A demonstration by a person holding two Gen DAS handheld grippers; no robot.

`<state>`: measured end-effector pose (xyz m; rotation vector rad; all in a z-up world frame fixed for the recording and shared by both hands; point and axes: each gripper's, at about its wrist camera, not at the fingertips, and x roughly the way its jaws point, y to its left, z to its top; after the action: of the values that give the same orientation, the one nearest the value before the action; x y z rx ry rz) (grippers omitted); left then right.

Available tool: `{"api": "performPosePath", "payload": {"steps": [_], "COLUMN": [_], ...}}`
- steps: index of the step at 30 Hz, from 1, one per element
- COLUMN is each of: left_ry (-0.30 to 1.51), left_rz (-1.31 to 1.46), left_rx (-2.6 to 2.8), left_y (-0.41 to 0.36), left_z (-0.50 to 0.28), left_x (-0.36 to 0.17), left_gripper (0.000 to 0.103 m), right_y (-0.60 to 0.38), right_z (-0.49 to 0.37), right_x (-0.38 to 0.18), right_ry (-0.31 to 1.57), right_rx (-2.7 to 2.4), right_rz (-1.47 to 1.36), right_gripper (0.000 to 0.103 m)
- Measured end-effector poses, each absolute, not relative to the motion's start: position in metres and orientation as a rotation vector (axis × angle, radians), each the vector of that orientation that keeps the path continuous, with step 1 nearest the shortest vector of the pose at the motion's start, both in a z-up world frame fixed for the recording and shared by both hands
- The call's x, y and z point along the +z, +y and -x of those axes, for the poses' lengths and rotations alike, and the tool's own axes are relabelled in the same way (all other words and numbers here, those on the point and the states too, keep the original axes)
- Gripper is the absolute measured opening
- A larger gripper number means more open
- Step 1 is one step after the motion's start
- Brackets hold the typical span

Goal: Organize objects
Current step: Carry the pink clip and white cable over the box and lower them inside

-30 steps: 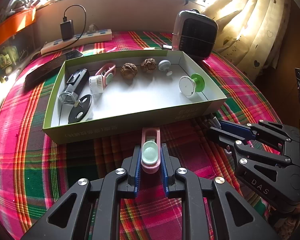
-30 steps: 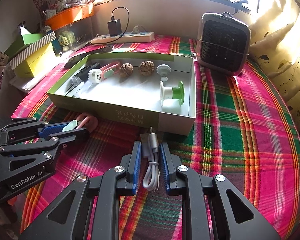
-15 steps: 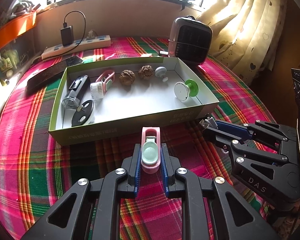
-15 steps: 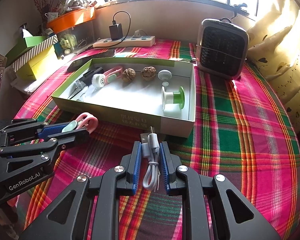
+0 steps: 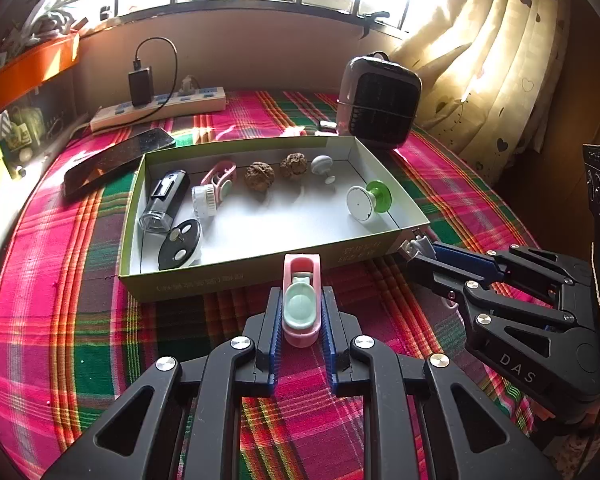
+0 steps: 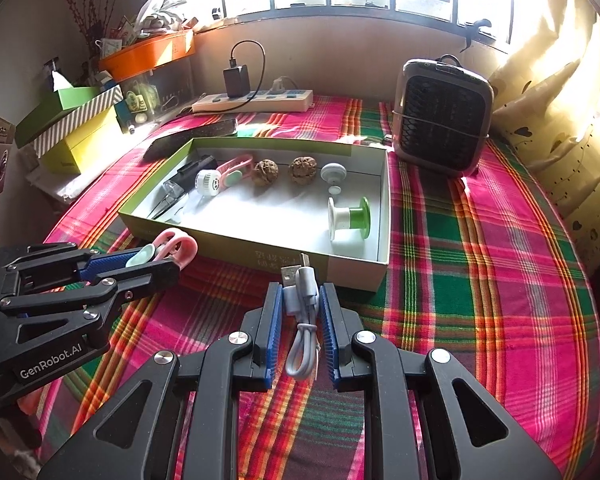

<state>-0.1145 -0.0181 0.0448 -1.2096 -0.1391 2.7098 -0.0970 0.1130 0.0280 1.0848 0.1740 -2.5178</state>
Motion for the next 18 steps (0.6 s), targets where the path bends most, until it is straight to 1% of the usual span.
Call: {"api": "performPosePath", "payload": {"steps": [18], "left_ry": [-0.159], "left_rz": [1.202], "left_rx": [2.721], "left_y": [-0.031], "left_z": [0.14], "left_x": [0.054], "left_gripper": [0.016], "right_y": [0.099], "right_z": [0.128], "right_x": [0.044], "right_ry": [0.19], "right_rx": [-2.518], "right_rz": [-1.052], "right_gripper": [0.02]}}
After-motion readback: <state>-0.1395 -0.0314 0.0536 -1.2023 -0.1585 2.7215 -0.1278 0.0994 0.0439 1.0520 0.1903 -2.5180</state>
